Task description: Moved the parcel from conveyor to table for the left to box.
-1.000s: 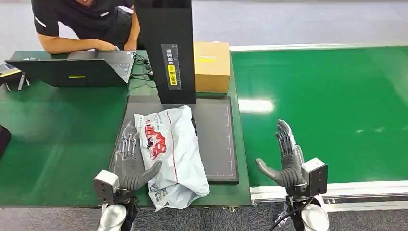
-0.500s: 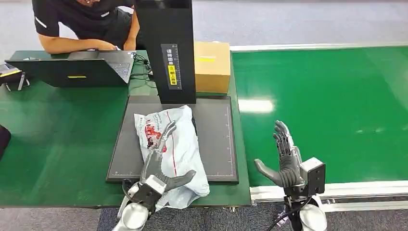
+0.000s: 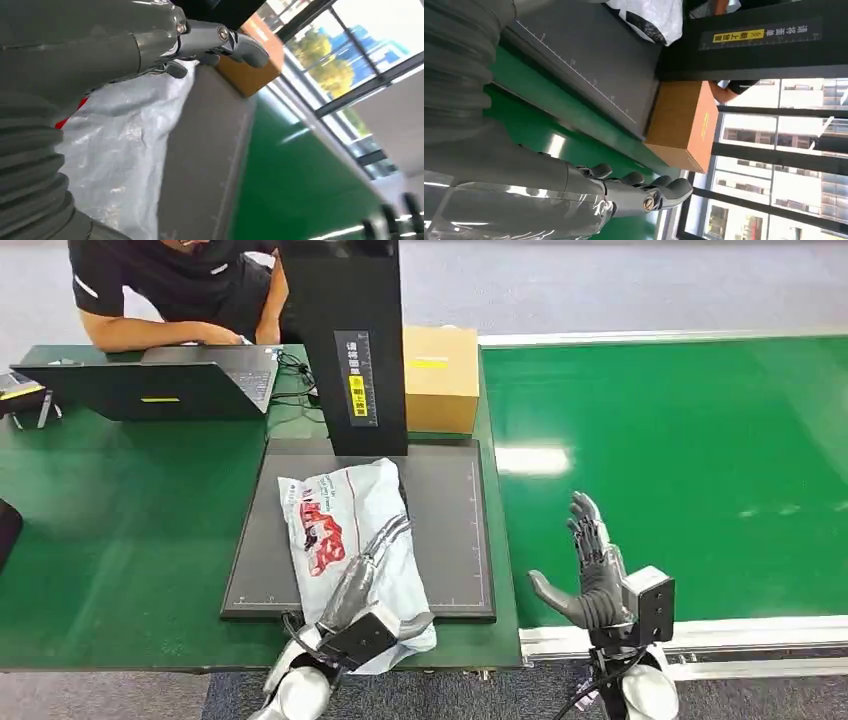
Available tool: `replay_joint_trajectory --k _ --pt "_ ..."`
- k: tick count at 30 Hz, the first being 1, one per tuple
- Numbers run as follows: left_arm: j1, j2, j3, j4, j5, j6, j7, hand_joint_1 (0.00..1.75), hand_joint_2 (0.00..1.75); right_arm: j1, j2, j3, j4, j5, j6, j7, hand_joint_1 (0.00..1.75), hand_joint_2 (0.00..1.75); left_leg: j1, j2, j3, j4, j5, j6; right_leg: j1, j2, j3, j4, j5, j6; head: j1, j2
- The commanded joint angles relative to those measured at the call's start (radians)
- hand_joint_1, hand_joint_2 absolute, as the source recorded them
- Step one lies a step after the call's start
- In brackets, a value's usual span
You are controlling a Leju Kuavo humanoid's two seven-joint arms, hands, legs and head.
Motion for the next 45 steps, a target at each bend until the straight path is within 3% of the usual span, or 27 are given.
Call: replay_joint_trajectory --k 1,12,13,14,15,16,17,35,36,38,45 --pt "-0.032 -0.019 0.043 0.137 -0.056 0.077 0.111 0.00 1.75 -0.007 0.043 -0.059 0.018 0.004 0.003 0.006 0.00 1.75 0.000 -0.001 0.002 -0.001 0.000 -0.001 0.000 0.000 0.002 -0.001 0.000 -0.001 0.000 0.000" --pt "-0.029 -0.022 0.086 0.142 -0.090 0.121 0.123 0.02 1.75 -0.004 0.049 -0.060 0.010 0.008 0.004 0.012 0.00 1.75 0.001 -0.001 0.004 -0.002 0.000 -0.001 0.001 0.001 0.003 -0.002 0.000 -0.002 0.000 0.000" --pt "-0.029 -0.022 0.086 0.142 -0.090 0.121 0.123 0.26 1.75 -0.004 0.049 -0.060 0.010 0.008 0.004 0.012 0.00 1.75 0.001 -0.001 0.003 -0.002 0.000 -0.001 0.001 0.001 0.003 -0.002 0.000 -0.001 0.000 0.000" --pt "-0.030 -0.021 0.082 0.143 -0.103 0.136 0.113 1.10 1.75 -0.003 0.050 -0.060 0.008 0.007 0.003 0.012 0.00 1.75 0.001 0.000 0.003 -0.002 0.000 -0.001 0.001 0.001 0.003 -0.002 0.000 -0.001 0.000 0.000" --pt "-0.032 -0.021 0.081 0.148 -0.111 0.142 0.114 1.59 1.75 -0.004 0.050 -0.061 0.007 0.007 0.003 0.012 0.00 1.75 0.001 -0.001 0.003 -0.001 0.000 -0.001 0.001 0.001 0.003 -0.001 0.000 -0.001 0.000 0.000" --pt "-0.032 -0.021 0.082 0.150 -0.112 0.143 0.114 1.59 1.75 -0.004 0.049 -0.061 0.007 0.007 0.002 0.013 0.00 1.75 0.001 -0.001 0.004 -0.002 0.000 -0.001 0.001 0.000 0.004 -0.002 0.000 -0.001 0.000 0.000" --pt "-0.034 -0.022 0.084 0.155 -0.115 0.146 0.115 1.75 1.75 -0.004 0.049 -0.061 0.008 0.007 0.002 0.013 0.00 1.75 0.000 -0.001 0.002 -0.001 0.000 -0.001 0.000 0.000 0.002 -0.001 0.000 -0.001 0.000 0.000" --pt "-0.039 -0.027 0.107 0.190 -0.100 0.146 0.102 1.75 1.75 -0.007 0.054 -0.083 0.011 -0.015 0.001 0.015 0.00 1.75 0.000 0.000 0.003 -0.001 0.000 -0.001 0.000 0.001 0.003 -0.001 0.000 -0.001 0.000 0.000" --pt "-0.040 -0.033 0.112 0.183 -0.091 0.169 0.085 1.41 1.75 -0.007 0.055 -0.087 0.007 -0.015 0.000 0.015 0.00 1.75 0.001 0.000 0.003 -0.002 0.000 -0.001 0.001 0.001 0.003 -0.001 0.000 -0.001 0.000 0.000" --pt "-0.042 -0.037 0.120 0.170 -0.069 0.174 0.074 0.00 1.75 -0.003 0.057 -0.092 0.000 -0.014 0.002 0.018 0.00 1.75 0.001 -0.001 0.003 -0.002 0.000 -0.001 0.000 0.000 0.003 -0.002 0.000 -0.001 0.000 0.000" --pt "-0.019 -0.027 0.138 0.055 0.025 0.195 0.001 0.00 1.75 0.002 0.046 -0.079 0.019 -0.016 -0.001 0.019 0.00 1.75 0.001 -0.001 0.002 0.000 0.000 -0.001 0.001 0.000 0.002 0.000 0.000 -0.001 0.000 0.000"
